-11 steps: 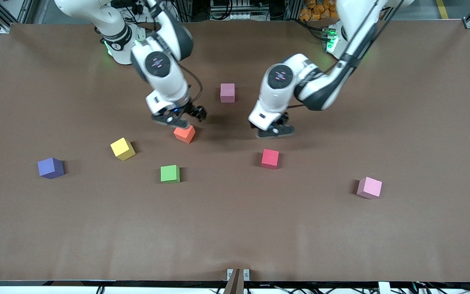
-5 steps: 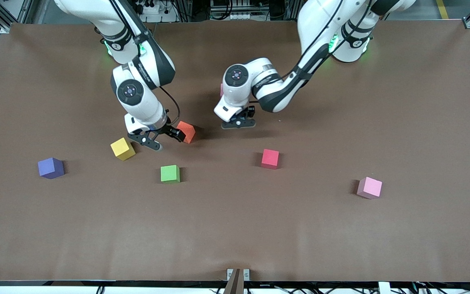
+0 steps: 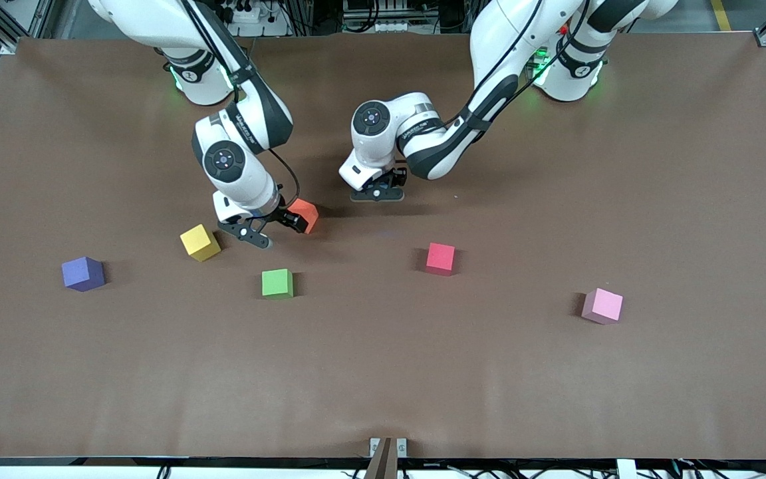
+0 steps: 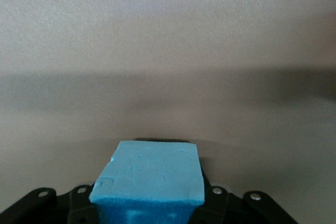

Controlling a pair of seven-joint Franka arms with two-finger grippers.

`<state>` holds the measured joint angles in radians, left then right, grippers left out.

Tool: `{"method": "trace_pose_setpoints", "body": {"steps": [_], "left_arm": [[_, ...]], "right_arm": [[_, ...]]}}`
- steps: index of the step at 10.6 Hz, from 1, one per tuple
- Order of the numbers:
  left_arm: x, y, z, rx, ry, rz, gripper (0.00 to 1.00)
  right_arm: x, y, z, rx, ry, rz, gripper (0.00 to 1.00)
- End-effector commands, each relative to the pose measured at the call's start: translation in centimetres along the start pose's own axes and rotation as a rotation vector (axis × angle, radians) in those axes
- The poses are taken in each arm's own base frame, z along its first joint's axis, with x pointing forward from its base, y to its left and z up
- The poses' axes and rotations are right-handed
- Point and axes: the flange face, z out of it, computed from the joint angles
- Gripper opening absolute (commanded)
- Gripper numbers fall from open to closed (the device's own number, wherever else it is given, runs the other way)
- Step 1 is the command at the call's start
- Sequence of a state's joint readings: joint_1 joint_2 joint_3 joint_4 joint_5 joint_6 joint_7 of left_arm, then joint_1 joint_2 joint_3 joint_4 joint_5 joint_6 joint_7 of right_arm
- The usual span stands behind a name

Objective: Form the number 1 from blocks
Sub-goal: 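Reach the right gripper to the orange cube while the left carries cyan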

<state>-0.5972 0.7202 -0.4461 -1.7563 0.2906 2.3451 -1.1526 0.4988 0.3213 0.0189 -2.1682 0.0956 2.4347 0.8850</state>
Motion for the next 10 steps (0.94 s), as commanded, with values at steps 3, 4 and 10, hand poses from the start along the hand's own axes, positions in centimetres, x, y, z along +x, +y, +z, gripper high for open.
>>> {"method": "trace_pose_setpoints", "body": {"steps": [3,4,10], "left_arm": [[-1.5,1.1,1.8,0.029,-0.002,0.018,0.0],[-1.5,1.0,2.0,0.031,-0.003,0.022,0.0],[-3.1,1.9,2.7,0.034,-0.015,0.038,0.0]], "right_arm": [[-1.8,-1.4,1.7,-0.011,-0.014,-0.023,1.0],[-2.1,-1.4,2.0,-0.016,-0.017,-0.031,1.0],[-3.2,-0.4,3.5,-0.05,-0.039,-0.073,0.79]]}}
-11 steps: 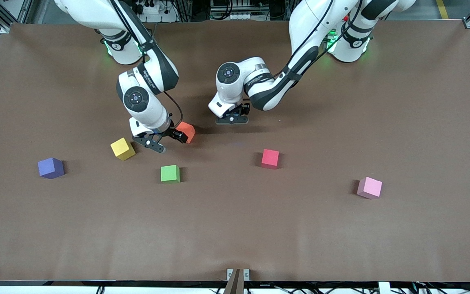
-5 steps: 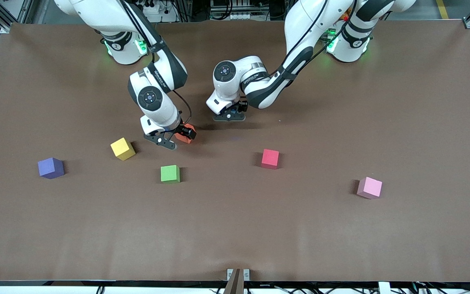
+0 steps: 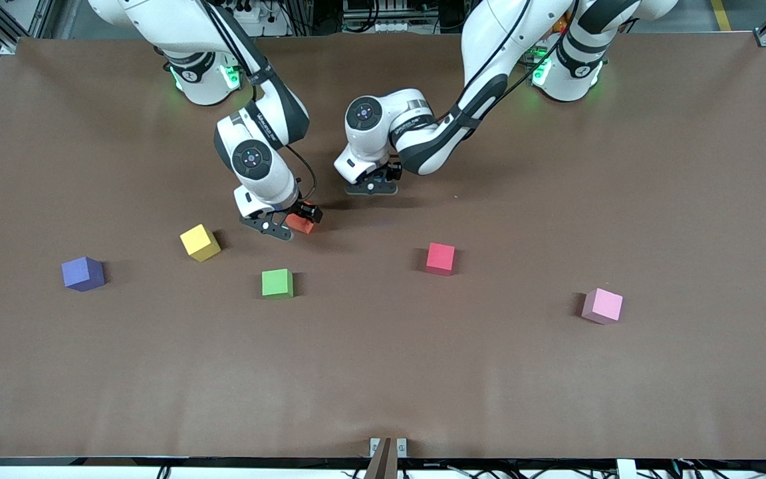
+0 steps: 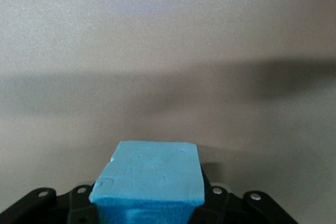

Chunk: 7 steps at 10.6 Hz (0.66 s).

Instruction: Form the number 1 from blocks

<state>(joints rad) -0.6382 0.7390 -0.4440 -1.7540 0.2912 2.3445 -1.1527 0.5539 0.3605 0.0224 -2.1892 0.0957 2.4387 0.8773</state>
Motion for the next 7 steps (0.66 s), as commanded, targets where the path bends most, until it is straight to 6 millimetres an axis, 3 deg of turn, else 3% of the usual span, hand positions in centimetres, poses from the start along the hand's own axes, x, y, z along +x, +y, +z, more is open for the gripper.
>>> {"method": "trace_pose_setpoints", "body": {"steps": [1,2,5,7], "left_arm": [[-1.2,0.9,1.6,0.022,-0.005,0.005,0.0],[-1.1,0.9,1.8,0.02,-0.007,0.002,0.0],[-0.6,1.4,1.6,0.01,-0.001,-0.02,0.0],[-0.7,1.5,1.6,0.009,-0.001,-0.022,0.0]], "right_arm": [[-0.1,0.5,0.4,0.0,-0.008,-0.016,0.68],[-0.1,0.5,0.4,0.0,-0.008,-0.014,0.64],[0.3,0.7,-0.2,0.008,-0.003,-0.018,0.63],[1.2,1.5,-1.6,0.02,0.004,-0.031,0.63]]}}
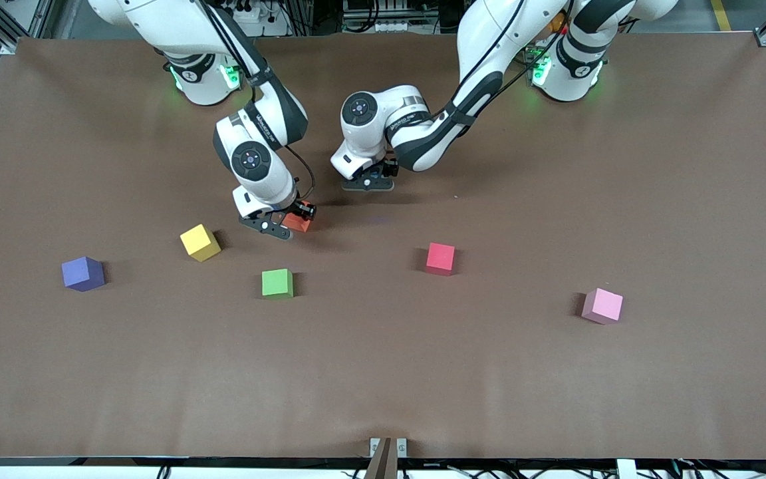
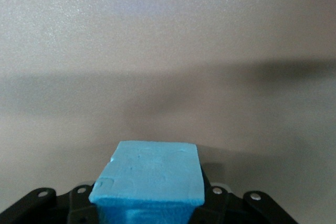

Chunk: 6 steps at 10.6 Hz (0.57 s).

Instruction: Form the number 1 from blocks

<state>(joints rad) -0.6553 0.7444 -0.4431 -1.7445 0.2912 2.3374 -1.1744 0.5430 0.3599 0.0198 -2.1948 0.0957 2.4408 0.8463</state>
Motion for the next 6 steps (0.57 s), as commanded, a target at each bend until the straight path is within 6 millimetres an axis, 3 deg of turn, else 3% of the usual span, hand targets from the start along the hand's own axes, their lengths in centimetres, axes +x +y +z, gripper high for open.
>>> {"method": "trace_pose_setpoints", "body": {"steps": [1,6], "left_arm": [[0.1,0.9,1.4,0.002,0.002,-0.015,0.0],[0.5,1.7,1.4,-0.012,0.004,-0.026,0.0]], "right_arm": [[0.9,1.4,-2.8,0.025,0.006,-0.026,0.63],[1.2,2.1,-5.3,0.034,0.009,-0.032,0.64]]}}
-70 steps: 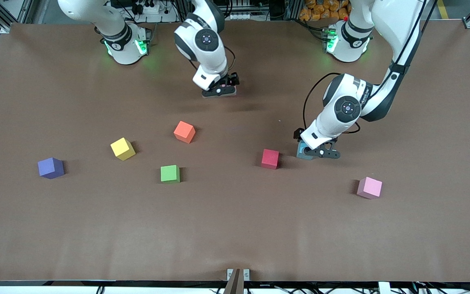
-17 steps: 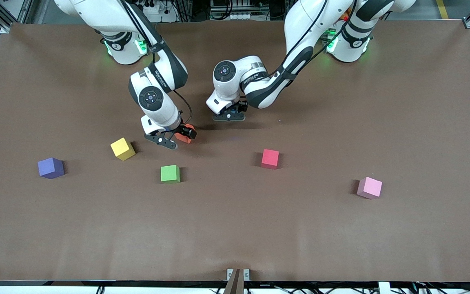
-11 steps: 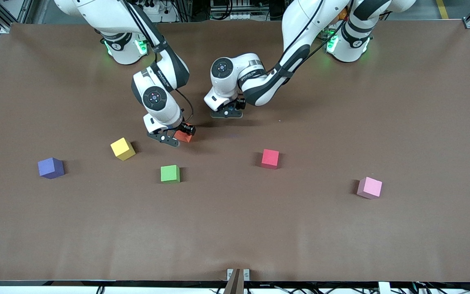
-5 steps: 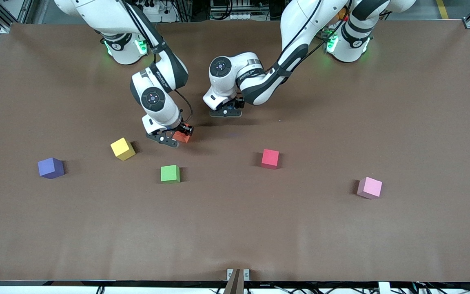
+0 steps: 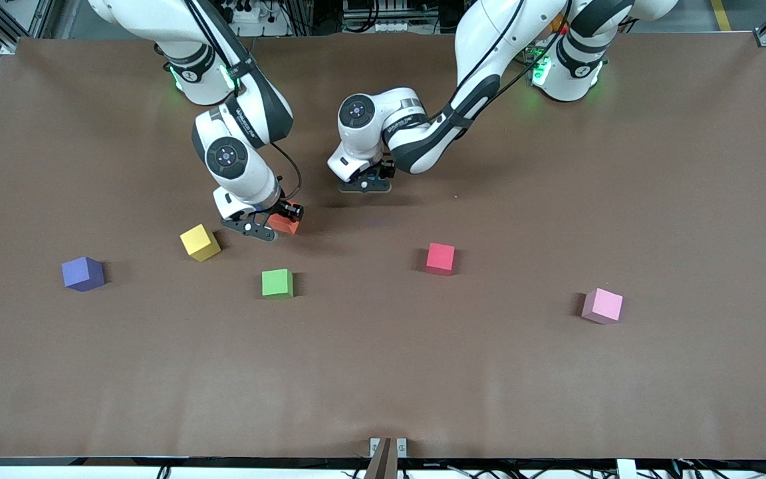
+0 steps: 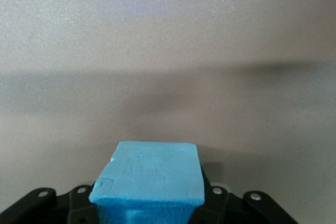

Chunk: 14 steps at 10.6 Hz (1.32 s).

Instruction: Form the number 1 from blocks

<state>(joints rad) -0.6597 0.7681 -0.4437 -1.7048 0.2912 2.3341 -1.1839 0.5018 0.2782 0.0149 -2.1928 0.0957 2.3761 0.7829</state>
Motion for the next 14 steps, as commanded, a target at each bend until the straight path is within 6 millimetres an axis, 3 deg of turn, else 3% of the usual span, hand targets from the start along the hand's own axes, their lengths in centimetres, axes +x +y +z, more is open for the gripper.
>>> {"method": "trace_pose_setpoints", "body": {"steps": [1,6,7,8,9,11,14], "left_arm": [[-0.1,0.9,1.5,0.002,0.004,-0.013,0.0],[-0.6,1.0,1.6,0.009,0.003,-0.021,0.0],[-0.7,1.1,1.7,0.009,0.003,-0.023,0.69],[-1.3,1.4,1.6,0.012,0.006,-0.012,0.88],[-1.3,1.4,1.5,0.014,0.006,-0.017,1.0],[-0.6,0.9,0.1,0.033,0.014,-0.032,1.0],[0.8,0.3,-6.0,0.03,0.071,-0.119,1.0]], "right_arm": [[-0.4,0.5,-1.6,0.014,0.001,-0.007,0.63],[-0.1,1.3,-4.0,0.026,0.008,0.004,0.64],[-0.1,1.3,-4.3,0.029,0.01,0.002,0.64],[-0.2,1.3,-4.7,0.032,0.013,0.002,0.64],[-0.2,1.3,-4.9,0.036,0.015,0.002,0.64],[-0.2,1.2,-5.3,0.04,0.02,0.001,0.64],[-0.1,1.1,-6.1,0.052,0.032,-0.013,0.64]]}}
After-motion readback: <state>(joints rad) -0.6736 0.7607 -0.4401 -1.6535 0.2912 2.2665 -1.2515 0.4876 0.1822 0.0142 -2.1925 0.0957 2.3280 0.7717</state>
